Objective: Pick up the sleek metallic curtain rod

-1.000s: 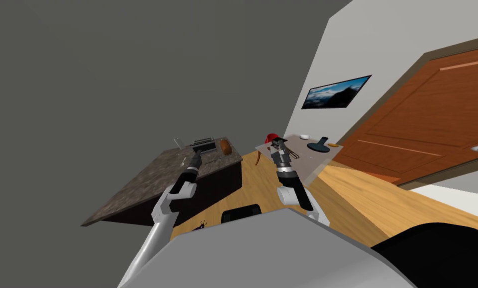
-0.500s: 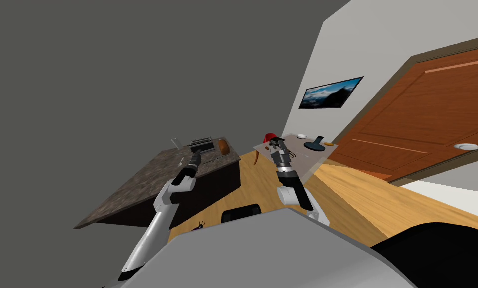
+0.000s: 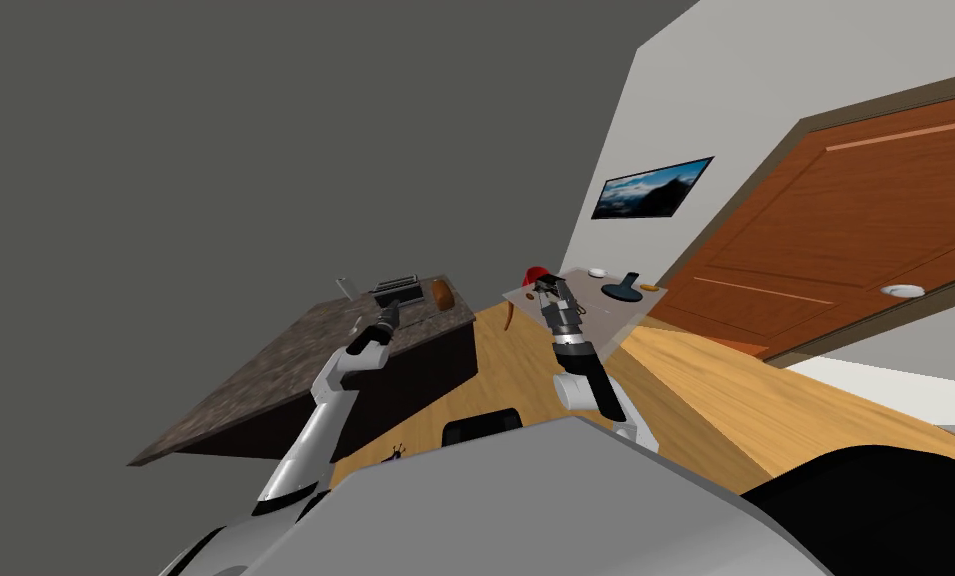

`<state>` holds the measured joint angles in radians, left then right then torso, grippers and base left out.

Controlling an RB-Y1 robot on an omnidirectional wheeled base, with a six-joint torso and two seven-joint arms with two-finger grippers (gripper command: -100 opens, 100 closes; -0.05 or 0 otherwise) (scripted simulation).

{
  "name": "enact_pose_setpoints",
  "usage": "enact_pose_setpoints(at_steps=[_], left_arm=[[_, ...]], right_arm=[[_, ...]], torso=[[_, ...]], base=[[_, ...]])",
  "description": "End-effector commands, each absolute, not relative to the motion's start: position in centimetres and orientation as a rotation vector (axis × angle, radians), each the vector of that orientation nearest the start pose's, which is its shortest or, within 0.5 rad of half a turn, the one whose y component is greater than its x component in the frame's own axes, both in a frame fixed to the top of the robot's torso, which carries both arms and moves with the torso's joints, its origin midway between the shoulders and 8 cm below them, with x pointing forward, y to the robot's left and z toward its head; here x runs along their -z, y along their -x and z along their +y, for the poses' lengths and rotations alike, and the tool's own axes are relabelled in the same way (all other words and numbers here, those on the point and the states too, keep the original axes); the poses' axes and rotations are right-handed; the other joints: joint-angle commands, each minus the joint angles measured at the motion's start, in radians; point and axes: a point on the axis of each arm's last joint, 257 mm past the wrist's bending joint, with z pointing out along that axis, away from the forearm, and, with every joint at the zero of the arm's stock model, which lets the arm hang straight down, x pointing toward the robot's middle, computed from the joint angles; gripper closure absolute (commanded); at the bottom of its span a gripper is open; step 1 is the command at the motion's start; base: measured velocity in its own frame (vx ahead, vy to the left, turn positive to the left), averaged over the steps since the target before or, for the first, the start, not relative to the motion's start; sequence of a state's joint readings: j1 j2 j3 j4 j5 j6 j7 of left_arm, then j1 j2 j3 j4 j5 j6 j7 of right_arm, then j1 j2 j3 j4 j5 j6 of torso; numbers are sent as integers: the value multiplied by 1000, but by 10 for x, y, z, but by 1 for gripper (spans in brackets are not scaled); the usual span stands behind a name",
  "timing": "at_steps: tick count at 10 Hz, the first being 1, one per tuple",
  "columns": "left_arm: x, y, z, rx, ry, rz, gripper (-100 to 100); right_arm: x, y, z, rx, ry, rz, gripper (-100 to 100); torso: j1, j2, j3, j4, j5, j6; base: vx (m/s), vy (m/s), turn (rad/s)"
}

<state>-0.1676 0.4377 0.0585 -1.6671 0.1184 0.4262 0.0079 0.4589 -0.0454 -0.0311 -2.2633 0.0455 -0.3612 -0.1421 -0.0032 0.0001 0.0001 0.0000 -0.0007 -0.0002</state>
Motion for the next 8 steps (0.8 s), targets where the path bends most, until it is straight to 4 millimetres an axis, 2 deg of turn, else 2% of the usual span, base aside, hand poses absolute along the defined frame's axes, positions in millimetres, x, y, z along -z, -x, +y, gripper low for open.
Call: enact_pose_setpoints(at_steps=[1, 2, 3, 4, 5, 6, 7, 8], left_arm=[[167, -588, 369, 833, 1162, 1416, -100], [164, -597, 376, 820, 1192, 1421, -100], [177, -596, 381, 797, 1221, 1437, -100], [174, -604, 387, 786, 1253, 1441, -100], [187, -602, 393, 762, 1282, 1456, -100], [185, -610, 399, 751, 1318, 1460, -100], [197, -607, 404, 727, 1346, 1474, -100], [194, -614, 409, 717, 1383, 1477, -100]], right_arm=[[-3, -372, -283, -1351, -754, 710, 0], [-3, -372, -283, -1351, -754, 710, 0], [-3, -372, -283, -1351, -754, 710, 0], [-3, -372, -283, -1351, -754, 710, 0], [-3, -372, -283, -1351, -754, 710, 0], [-3, -372, -283, -1351, -754, 710, 0], [-3, -372, -283, -1351, -754, 710, 0], [-3, -372, -283, -1351, -754, 710, 0]], torso=[[0, 0, 0, 0, 0, 0], [0, 0, 0, 0, 0, 0], [0, 0, 0, 0, 0, 0], [0, -1, 0, 0, 0, 0], [0, -1, -1, 0, 0, 0], [1, -1, -1, 0, 0, 0], [0, -1, -1, 0, 0, 0], [0, -1, -1, 0, 0, 0]], base=[[-6, -48, -17], [-1, -62, -21], [8, -52, -11], [18, -58, -19], [17, -44, -13], [15, -61, -21], [13, -55, -9], [21, -61, -12]])
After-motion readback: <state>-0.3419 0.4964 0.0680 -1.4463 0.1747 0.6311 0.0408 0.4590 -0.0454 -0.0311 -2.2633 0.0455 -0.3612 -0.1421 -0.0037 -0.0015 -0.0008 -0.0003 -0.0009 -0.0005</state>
